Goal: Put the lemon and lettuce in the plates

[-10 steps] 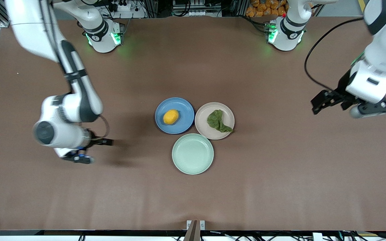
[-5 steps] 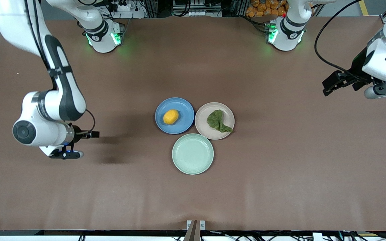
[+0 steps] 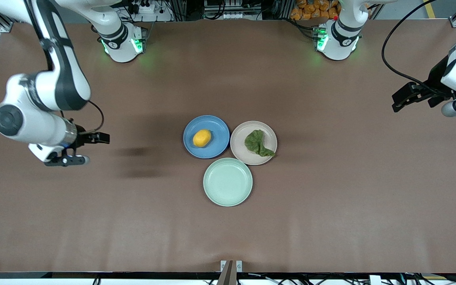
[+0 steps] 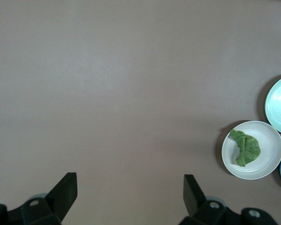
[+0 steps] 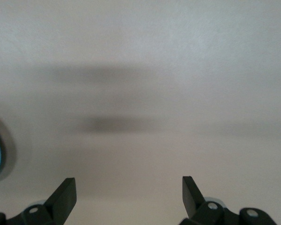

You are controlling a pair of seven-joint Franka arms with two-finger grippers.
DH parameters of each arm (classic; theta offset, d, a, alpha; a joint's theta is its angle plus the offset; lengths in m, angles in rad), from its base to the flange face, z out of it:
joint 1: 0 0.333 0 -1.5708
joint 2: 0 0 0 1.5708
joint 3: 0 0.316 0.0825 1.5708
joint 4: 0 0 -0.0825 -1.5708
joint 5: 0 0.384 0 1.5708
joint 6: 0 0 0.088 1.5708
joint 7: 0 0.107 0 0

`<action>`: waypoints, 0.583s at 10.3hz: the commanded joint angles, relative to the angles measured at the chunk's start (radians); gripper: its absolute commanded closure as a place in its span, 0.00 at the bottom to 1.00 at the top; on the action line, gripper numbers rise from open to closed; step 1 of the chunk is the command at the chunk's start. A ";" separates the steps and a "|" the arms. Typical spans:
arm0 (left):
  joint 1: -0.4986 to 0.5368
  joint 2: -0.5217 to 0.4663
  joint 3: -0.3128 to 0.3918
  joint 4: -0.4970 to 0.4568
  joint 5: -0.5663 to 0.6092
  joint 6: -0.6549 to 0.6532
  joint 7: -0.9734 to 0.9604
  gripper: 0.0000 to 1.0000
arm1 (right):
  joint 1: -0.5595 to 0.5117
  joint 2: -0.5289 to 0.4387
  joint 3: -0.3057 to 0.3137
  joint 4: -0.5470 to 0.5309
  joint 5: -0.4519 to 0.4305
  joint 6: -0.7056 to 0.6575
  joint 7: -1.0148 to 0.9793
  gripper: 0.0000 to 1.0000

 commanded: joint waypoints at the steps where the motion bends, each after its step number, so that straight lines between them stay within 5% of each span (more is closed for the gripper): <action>1: 0.009 0.001 -0.001 0.015 0.016 -0.008 0.051 0.00 | -0.054 -0.091 0.028 0.016 -0.012 -0.017 -0.070 0.00; 6: 0.035 0.004 0.001 0.021 0.016 -0.008 0.097 0.00 | -0.070 -0.130 -0.046 0.318 -0.011 -0.305 -0.229 0.00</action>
